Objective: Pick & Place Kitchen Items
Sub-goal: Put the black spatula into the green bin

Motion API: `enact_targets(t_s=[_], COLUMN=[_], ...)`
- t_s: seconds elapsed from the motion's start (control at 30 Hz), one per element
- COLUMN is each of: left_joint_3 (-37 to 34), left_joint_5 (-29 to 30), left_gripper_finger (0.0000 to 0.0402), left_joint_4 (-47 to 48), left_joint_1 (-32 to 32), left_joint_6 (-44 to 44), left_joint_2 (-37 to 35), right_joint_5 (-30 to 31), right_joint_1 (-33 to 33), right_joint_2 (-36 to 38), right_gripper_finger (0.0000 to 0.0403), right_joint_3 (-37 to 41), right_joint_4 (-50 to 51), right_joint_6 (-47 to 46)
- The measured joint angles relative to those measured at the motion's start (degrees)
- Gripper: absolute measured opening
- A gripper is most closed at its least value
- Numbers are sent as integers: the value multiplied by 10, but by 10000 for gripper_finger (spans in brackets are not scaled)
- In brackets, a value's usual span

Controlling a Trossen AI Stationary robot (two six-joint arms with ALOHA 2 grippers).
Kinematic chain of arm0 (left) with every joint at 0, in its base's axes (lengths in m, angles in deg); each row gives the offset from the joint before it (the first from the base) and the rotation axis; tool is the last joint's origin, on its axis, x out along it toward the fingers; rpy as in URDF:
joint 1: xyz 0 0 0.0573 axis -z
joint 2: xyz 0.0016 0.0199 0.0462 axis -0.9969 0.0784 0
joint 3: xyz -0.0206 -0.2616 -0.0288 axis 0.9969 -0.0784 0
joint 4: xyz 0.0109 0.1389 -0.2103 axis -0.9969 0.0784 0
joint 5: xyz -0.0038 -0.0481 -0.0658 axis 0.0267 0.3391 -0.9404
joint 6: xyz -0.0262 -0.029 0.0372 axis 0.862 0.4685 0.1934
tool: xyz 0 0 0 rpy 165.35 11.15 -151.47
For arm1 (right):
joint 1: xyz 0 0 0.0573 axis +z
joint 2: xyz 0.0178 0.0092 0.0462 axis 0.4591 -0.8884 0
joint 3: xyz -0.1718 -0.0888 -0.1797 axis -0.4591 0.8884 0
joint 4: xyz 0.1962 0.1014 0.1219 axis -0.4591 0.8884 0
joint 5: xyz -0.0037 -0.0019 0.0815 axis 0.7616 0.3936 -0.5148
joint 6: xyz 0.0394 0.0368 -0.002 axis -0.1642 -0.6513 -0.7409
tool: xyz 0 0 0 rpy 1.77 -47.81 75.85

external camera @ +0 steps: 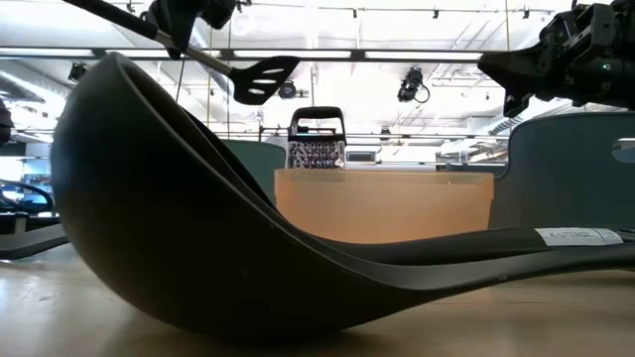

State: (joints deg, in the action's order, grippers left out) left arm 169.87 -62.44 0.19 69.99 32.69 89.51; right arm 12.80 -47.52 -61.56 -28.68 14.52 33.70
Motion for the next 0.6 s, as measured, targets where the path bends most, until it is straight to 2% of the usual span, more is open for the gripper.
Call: enact_targets(t_s=[0.27, 0.6], left_joint_3=[0, 0], left_joint_5=[0, -8], left_gripper_finger=[76, 76], left_joint_4=[0, -1], left_joint_1=[-72, -96], left_joint_6=[-34, -78], left_joint_2=[12, 74], right_joint_5=[0, 0], right_joint_1=[0, 0], right_joint_2=[0, 0], right_gripper_finger=[44, 44], right_joint_3=[0, 0], right_joint_4=[-1, -2], right_joint_6=[0, 0])
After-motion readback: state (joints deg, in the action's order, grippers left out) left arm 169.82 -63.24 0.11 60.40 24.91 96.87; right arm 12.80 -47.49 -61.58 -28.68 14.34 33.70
